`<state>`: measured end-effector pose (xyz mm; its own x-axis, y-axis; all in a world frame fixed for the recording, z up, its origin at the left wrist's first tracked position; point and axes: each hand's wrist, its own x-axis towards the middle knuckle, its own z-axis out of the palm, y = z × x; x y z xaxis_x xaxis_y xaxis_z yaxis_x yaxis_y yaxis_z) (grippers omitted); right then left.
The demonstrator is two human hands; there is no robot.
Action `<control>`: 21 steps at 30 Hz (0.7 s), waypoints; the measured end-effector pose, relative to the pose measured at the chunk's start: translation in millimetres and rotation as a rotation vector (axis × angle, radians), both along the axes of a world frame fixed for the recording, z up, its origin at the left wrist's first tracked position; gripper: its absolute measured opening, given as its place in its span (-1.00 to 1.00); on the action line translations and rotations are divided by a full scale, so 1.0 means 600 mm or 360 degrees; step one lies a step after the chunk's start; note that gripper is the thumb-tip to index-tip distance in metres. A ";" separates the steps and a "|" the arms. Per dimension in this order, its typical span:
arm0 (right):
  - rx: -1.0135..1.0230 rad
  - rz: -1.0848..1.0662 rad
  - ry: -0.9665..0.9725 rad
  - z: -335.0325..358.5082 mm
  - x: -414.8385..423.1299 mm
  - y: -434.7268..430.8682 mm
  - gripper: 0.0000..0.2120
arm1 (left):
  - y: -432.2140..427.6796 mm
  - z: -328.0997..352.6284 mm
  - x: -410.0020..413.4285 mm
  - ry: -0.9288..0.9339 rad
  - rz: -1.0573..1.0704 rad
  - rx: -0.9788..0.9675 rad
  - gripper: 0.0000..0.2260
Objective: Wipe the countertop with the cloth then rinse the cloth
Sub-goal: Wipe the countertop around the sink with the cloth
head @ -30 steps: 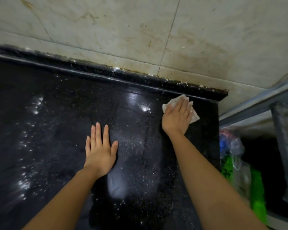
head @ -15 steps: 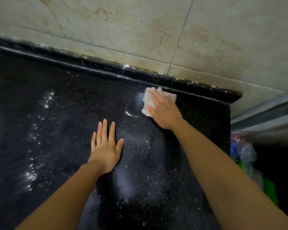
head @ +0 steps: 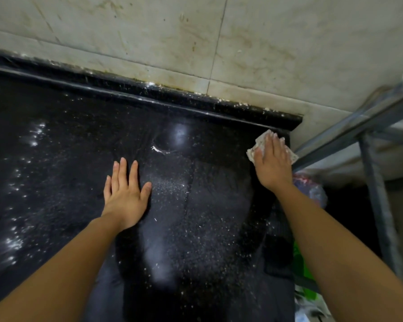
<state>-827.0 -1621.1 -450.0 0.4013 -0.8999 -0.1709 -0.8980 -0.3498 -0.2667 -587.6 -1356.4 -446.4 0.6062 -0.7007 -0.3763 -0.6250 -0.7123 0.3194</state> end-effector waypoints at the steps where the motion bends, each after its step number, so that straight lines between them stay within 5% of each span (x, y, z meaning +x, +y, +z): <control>1: -0.0002 0.0024 0.0007 0.000 -0.007 0.012 -0.43 | -0.001 -0.001 0.001 0.0031 0.0026 -0.0018 -0.41; 6: 0.0010 0.0119 0.0012 -0.001 -0.058 0.087 -0.44 | 0.002 0.017 0.000 0.0217 0.0125 -0.0124 -0.43; 12: 0.0068 0.0178 0.0076 0.004 -0.115 0.195 -0.44 | 0.088 0.046 -0.123 0.0041 -0.0020 -0.0441 -0.45; 21: 0.0122 0.0345 0.0120 0.013 -0.214 0.389 -0.39 | 0.281 0.031 -0.236 -0.0149 0.0150 -0.0225 -0.39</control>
